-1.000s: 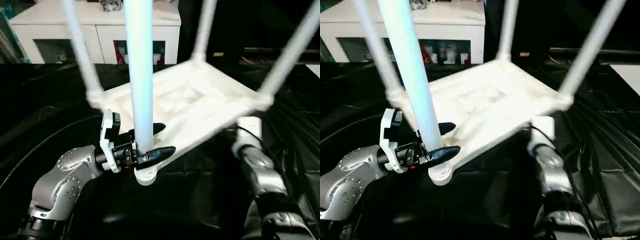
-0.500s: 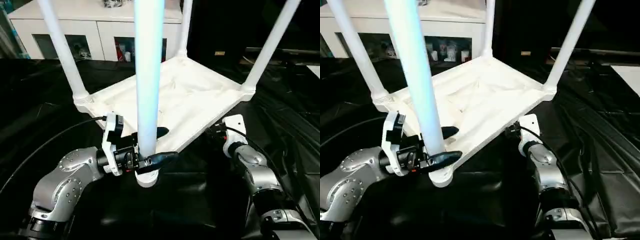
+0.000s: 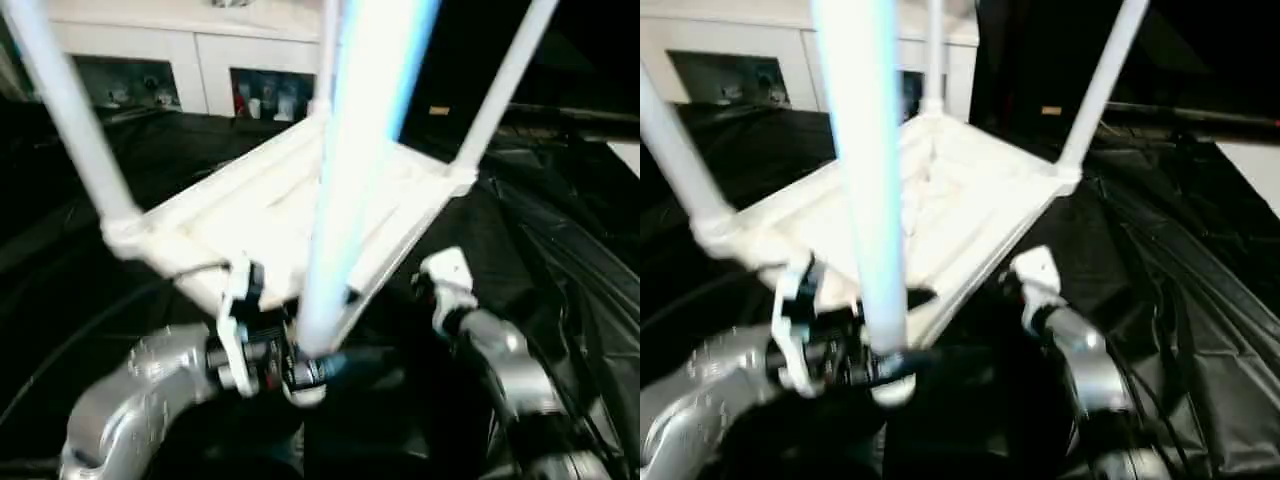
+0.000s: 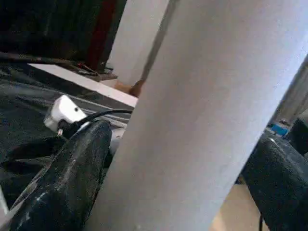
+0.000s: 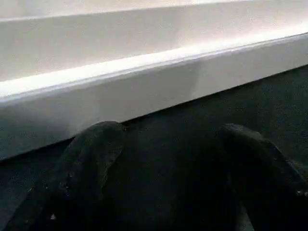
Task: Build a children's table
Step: Rotate table base
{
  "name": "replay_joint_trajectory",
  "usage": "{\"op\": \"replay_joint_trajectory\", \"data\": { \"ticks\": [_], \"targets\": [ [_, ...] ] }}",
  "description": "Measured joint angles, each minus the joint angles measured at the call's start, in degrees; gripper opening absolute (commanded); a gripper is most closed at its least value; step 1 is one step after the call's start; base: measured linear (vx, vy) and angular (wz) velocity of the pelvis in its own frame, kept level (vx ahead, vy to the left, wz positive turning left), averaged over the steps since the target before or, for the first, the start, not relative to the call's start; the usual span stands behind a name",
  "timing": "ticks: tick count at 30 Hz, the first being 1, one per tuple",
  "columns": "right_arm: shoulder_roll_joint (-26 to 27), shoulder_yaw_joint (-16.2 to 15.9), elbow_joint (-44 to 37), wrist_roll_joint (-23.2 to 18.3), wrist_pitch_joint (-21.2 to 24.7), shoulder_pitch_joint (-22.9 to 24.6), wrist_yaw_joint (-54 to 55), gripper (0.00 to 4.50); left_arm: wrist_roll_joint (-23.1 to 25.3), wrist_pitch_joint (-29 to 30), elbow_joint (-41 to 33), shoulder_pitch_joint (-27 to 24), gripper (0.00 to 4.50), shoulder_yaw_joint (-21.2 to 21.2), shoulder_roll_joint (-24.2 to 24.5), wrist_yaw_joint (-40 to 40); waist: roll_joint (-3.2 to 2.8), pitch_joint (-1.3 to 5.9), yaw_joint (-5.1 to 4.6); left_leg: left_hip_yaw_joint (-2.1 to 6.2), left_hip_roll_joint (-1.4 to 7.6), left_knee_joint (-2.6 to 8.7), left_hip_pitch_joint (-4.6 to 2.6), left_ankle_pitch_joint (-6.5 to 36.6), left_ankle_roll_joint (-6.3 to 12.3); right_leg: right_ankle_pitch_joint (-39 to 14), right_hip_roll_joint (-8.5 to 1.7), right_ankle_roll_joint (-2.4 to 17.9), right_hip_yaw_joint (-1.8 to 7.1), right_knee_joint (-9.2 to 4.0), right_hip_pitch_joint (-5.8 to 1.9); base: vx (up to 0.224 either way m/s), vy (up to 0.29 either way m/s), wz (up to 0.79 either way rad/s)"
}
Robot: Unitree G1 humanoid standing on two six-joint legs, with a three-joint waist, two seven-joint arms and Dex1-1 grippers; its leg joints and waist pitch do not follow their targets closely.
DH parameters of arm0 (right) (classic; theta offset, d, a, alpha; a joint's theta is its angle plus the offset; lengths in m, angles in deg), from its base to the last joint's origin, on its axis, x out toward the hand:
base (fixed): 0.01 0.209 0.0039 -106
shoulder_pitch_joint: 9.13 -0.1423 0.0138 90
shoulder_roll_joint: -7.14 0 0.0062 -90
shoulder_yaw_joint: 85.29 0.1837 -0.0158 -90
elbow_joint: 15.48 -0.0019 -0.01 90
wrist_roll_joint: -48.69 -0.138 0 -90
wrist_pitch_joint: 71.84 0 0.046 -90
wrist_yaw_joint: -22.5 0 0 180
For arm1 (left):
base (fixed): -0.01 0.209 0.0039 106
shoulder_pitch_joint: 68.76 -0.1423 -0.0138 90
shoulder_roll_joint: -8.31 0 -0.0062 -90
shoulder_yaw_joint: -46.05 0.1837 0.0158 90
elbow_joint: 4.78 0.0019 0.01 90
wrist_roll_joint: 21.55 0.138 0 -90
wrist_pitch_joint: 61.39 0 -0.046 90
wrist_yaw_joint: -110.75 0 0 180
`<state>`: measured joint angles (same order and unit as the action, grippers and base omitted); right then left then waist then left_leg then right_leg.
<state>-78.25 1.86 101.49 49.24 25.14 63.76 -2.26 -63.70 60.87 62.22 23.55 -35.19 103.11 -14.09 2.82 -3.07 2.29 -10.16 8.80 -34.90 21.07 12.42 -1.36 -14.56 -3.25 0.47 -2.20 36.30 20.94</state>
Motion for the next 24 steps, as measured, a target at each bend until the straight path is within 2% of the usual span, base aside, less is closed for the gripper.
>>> {"op": "replay_joint_trajectory", "data": {
  "ticks": [6,10,13,16,20,24],
  "targets": [
    [0.01,-0.79,0.56,0.04,0.87,-0.98,-0.94,3.83,0.94,-0.40,0.05,0.23,4.44,0.55,-2.04,-2.40,0.62,-0.09,-0.09,-0.05,0.07,0.00,-0.02,-0.15,-0.36,0.14,-0.01,0.12,-0.04,0.09,0.00,0.000,0.000,0.00],
    [0.32,-1.22,4.57,0.44,0.95,-5.78,-2.12,3.83,3.31,-1.65,3.94,5.57,4.44,1.31,-3.63,-3.09,0.68,-0.15,-0.40,-0.05,0.12,0.02,-0.07,-0.42,-0.66,0.43,0.00,0.15,-0.05,0.23,0.05,0.000,0.000,0.00],
    [1.02,-1.50,6.66,0.50,0.17,-8.18,-2.52,3.83,3.67,-1.95,5.64,7.87,4.44,1.76,-4.24,-2.92,0.56,-0.20,-0.43,-0.05,0.19,0.02,-0.19,-0.51,-0.82,0.46,0.00,0.16,-0.10,0.41,0.07,0.000,0.000,0.00],
    [1.87,-1.50,10.97,1.07,-0.68,-12.11,-2.62,3.83,4.42,-1.94,9.32,12.43,4.44,2.56,-5.76,-2.64,0.36,-0.33,-0.44,-0.05,0.20,0.01,-0.13,-0.60,-0.96,0.54,0.00,0.28,-0.09,0.62,0.24,0.000,0.000,0.00],
    [2.90,-1.84,12.61,1.21,-1.57,-13.55,-3.44,3.83,5.01,-2.24,11.67,15.04,4.44,3.57,-8.27,-2.01,0.29,-0.34,-0.43,-0.05,0.30,0.02,-0.03,-0.63,-0.97,0.53,0.08,0.28,-0.11,0.65,0.38,0.000,0.000,0.00],
    [3.53,-2.05,14.74,1.70,-3.19,-14.80,-3.56,3.83,7.84,-4.59,15.94,18.50,4.44,6.27,-11.25,-0.94,0.27,-0.35,-0.27,-0.06,0.30,0.01,0.04,-0.68,-0.83,0.53,0.08,0.29,-0.12,0.62,0.43,0.000,0.000,0.00]
  ]
}}
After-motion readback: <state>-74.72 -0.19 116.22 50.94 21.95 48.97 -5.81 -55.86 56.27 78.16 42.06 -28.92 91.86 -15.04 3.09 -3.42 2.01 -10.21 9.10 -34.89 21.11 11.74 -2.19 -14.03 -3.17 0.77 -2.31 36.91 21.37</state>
